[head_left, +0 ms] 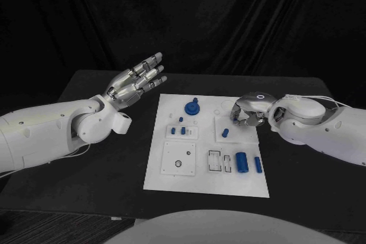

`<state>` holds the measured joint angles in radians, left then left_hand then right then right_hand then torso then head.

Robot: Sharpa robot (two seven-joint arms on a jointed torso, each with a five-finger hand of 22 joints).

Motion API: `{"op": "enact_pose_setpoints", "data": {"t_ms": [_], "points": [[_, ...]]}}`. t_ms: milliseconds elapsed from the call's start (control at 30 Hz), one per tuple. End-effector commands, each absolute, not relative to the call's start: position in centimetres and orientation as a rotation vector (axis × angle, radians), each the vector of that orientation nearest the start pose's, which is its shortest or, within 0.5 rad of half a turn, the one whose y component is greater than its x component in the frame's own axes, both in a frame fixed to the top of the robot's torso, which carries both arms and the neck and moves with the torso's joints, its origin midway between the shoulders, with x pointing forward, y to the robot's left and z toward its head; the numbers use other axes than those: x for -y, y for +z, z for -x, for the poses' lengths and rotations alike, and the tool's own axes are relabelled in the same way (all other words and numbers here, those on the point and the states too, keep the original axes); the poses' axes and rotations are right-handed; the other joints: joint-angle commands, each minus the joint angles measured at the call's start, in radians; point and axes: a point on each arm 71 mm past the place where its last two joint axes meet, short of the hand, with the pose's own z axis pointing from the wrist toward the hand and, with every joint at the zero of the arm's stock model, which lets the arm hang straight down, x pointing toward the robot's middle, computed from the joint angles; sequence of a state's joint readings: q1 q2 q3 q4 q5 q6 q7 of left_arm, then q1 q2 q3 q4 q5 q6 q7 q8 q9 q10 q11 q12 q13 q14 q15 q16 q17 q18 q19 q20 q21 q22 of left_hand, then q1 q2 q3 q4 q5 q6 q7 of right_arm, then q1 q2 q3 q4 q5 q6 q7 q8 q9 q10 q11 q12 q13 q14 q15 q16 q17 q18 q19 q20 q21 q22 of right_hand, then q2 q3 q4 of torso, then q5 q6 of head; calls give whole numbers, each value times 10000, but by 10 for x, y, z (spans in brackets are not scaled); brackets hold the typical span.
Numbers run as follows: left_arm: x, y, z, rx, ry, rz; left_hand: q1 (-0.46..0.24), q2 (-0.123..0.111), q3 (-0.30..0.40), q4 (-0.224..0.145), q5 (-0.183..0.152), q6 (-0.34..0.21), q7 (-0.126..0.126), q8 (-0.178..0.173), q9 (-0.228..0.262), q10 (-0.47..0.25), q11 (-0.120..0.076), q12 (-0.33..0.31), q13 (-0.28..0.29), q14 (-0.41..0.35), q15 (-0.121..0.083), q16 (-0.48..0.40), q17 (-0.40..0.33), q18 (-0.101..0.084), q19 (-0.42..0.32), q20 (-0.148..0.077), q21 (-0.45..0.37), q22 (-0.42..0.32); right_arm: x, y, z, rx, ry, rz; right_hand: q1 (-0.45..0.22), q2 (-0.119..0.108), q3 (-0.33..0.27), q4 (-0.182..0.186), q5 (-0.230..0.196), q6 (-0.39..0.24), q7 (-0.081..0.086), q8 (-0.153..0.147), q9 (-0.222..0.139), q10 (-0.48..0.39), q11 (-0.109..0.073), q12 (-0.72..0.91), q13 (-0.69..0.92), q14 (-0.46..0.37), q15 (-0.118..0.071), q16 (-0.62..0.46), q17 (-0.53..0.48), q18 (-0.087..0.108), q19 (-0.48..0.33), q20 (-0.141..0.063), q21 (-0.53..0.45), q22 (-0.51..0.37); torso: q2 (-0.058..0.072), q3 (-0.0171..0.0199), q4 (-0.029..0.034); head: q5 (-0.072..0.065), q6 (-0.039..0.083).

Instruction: Assemble the parts on the task board

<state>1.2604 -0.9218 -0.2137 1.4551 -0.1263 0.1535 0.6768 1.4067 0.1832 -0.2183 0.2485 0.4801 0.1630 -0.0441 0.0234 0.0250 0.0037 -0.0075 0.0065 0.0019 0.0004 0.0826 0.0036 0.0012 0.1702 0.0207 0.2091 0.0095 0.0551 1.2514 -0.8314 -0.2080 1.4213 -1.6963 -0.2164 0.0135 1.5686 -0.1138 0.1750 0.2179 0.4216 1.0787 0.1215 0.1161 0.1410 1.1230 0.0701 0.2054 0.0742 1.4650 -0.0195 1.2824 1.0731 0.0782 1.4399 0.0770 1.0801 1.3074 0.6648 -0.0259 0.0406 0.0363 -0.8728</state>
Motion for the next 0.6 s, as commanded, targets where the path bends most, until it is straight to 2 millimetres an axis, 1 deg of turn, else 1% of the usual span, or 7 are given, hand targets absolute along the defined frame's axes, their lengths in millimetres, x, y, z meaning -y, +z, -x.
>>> {"op": "enact_pose_setpoints", "data": {"t_ms": [33, 100, 400, 433, 467, 500, 600], "points": [[-247, -192, -470, -14722, -19408, 7727, 166, 9, 2, -79, 68, 123, 168, 70, 24, 63, -42, -29, 19, -4, 62, -36, -12, 105, 0, 77, 59, 18, 219, -230, -482, -17469, 4827, 5585, 123, -16, 124, -56, 140, 9, 70, 40, 41, 133, -12, 49, 3, 94, 40, -20, -13, 107, 20, 79, 5, 1450, -3, -1, -4, -2, 2], [-247, -192, -470, -14741, -19407, 7735, 223, 22, 6, -145, 146, 511, 460, 188, 78, 76, -110, -24, 24, -4, 85, -36, -12, 104, 15, 100, 65, 26, 219, -230, -482, -17472, 4831, 5582, 207, -45, 240, -154, 303, 24, 100, 42, 83, 208, -7, 51, -6, 84, 40, -40, -39, 111, 12, 78, -5, 1447, -3, -1, -1, 3, 2], [-248, -193, -471, -14772, -19391, 7751, 306, 43, 22, -252, 339, 676, 546, 264, 93, 59, -121, -30, 18, -4, 142, -36, -12, 110, 69, 148, 94, 96, 221, -229, -481, -17329, 4836, 5492, 484, -69, 682, -497, 214, -3, 157, -37, 122, 444, 3, 20, -32, 34, 45, -146, -174, 123, -27, 81, -48, 1436, -5, -2, -1, 8, 2], [-248, -193, -471, -14774, -19390, 7752, 306, 43, 22, -252, 339, 676, 546, 264, 93, 59, -121, -30, 18, -4, 142, -36, -12, 110, 69, 148, 94, 96, 221, -229, -481, -17287, 4846, 5477, 492, -70, 733, -525, 101, 14, 152, -37, 128, 471, -2, 11, -35, 30, 41, -158, -187, 124, -30, 78, -46, 1436, -5, -3, 1, 8, 2], [-248, -193, -471, -14777, -19389, 7753, 308, 44, 23, -254, 344, 676, 547, 265, 93, 59, -121, -30, 18, -4, 143, -36, -12, 110, 70, 149, 95, 96, 221, -229, -481, -17230, 4855, 5455, 588, -73, 1111, -609, -1114, 32, 138, -74, 129, 532, -5, -64, -62, 27, 7, -169, -188, 125, -46, 52, -37, 1436, -5, -2, 2, 12, 2], [-248, -193, -471, -14781, -19386, 7756, 313, 51, 26, -262, 369, 674, 549, 267, 92, 58, -118, -31, 18, -4, 147, -36, -12, 110, 74, 153, 97, 100, 221, -228, -481, -17171, 4863, 5430, 612, -115, 1423, -635, -1565, 65, 140, -88, 131, 582, -23, -97, -64, 31, 16, -176, -189, 125, -48, 48, -24, 1438, -5, -3, 3, 17, 2], [-248, -193, -471, -14790, -19375, 7761, 319, 59, 30, -269, 392, 676, 553, 270, 92, 57, -115, -31, 17, -4, 150, -36, -12, 110, 77, 156, 98, 101, 222, -227, -481, -17008, 4885, 5361, 359, -392, 2053, -636, -1645, 136, 133, -130, 149, 683, -26, -177, -52, 48, 19, -198, -204, 127, -51, 59, -13, 1433, -6, -3, 2, 17, 2]]}}
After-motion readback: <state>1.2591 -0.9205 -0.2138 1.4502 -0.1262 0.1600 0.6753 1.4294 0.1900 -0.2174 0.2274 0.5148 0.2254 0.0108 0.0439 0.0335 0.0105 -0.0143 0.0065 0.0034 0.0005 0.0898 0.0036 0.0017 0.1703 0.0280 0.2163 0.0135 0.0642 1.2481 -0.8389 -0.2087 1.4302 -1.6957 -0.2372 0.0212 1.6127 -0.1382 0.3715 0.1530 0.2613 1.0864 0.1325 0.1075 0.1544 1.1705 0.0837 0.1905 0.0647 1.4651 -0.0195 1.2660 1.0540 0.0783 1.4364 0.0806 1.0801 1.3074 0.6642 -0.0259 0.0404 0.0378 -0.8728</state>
